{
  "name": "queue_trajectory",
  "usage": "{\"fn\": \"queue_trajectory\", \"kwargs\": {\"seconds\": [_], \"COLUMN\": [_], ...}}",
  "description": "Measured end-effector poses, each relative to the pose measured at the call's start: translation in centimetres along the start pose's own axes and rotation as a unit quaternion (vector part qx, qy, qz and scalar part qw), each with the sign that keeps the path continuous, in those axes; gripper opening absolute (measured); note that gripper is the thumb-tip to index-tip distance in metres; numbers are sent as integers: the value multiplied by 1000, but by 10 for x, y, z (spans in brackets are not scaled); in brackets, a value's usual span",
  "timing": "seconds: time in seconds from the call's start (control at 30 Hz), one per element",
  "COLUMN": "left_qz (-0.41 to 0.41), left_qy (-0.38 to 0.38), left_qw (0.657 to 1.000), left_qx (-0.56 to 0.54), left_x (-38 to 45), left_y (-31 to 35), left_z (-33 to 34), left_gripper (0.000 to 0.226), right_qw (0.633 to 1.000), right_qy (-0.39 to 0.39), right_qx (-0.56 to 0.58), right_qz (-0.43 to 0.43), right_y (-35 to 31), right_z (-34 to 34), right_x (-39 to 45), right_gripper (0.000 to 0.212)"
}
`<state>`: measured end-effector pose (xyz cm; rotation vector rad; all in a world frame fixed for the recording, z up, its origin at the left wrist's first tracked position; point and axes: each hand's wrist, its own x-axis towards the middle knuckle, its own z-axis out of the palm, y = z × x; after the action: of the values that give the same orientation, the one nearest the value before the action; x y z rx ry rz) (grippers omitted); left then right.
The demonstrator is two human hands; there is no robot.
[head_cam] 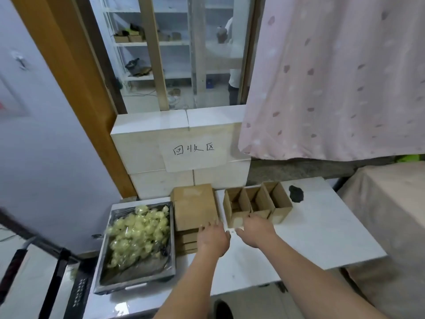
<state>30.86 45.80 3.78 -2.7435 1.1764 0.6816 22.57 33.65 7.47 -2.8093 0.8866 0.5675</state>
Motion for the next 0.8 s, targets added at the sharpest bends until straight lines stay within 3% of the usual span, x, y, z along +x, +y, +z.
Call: {"fn": "queue_trajectory", "kwargs": {"seconds": [0.43, 0.8], "left_qz": [46, -9], "left_qy": [26, 7], "left_qw": [998, 1000], "left_qx": [20, 22], "left_x": [-22, 12], "left_y": [92, 192], "left_z": [-4, -7], "left_gripper": [55, 53], "right_qw": [999, 1000], "right_qy": [18, 14], "right_qx": [30, 26], "right_qz": [30, -11], "right_y": [82, 198], "right_z": [3, 4], "right_x": [-40, -17], "right_gripper": [53, 55]}}
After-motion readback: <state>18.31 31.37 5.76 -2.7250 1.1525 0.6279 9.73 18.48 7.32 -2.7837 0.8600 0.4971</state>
